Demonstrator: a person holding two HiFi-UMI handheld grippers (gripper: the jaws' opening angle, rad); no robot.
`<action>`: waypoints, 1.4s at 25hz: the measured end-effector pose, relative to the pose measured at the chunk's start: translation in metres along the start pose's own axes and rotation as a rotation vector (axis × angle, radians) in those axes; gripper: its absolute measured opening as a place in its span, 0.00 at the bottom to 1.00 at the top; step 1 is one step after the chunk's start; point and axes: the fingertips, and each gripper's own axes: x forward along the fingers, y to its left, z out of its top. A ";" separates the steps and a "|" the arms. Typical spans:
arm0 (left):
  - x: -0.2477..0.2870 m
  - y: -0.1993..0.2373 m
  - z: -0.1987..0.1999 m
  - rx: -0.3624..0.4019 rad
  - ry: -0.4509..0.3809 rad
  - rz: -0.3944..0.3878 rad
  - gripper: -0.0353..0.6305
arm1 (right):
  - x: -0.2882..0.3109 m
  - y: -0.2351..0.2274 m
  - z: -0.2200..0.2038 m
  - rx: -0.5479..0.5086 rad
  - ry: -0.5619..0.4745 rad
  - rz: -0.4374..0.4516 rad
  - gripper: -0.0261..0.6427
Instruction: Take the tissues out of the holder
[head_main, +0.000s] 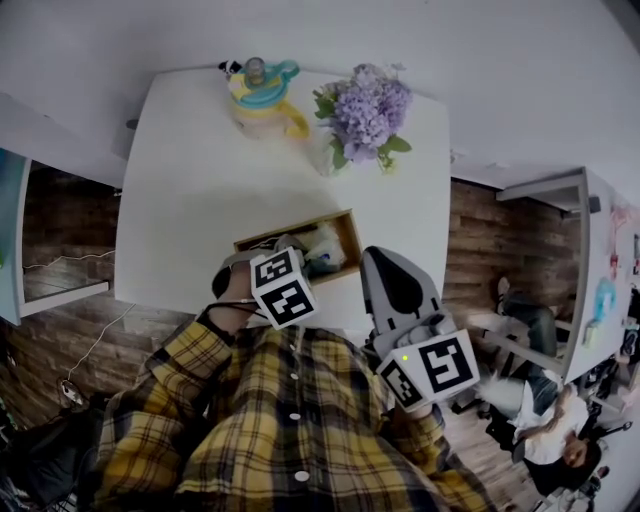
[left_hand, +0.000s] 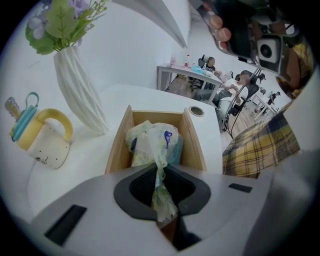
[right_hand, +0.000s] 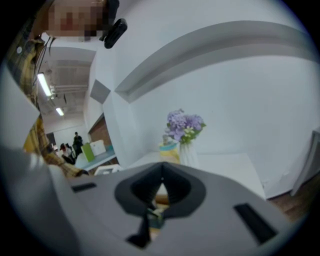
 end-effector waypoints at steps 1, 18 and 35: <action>-0.004 0.001 0.002 -0.001 -0.012 0.011 0.12 | 0.000 0.000 0.001 -0.004 -0.002 0.001 0.06; -0.162 0.034 0.037 -0.264 -0.528 0.234 0.12 | 0.010 0.008 0.021 -0.043 -0.032 0.036 0.06; -0.301 0.042 0.060 -0.454 -1.050 0.443 0.12 | 0.029 0.034 0.055 -0.105 -0.085 0.126 0.06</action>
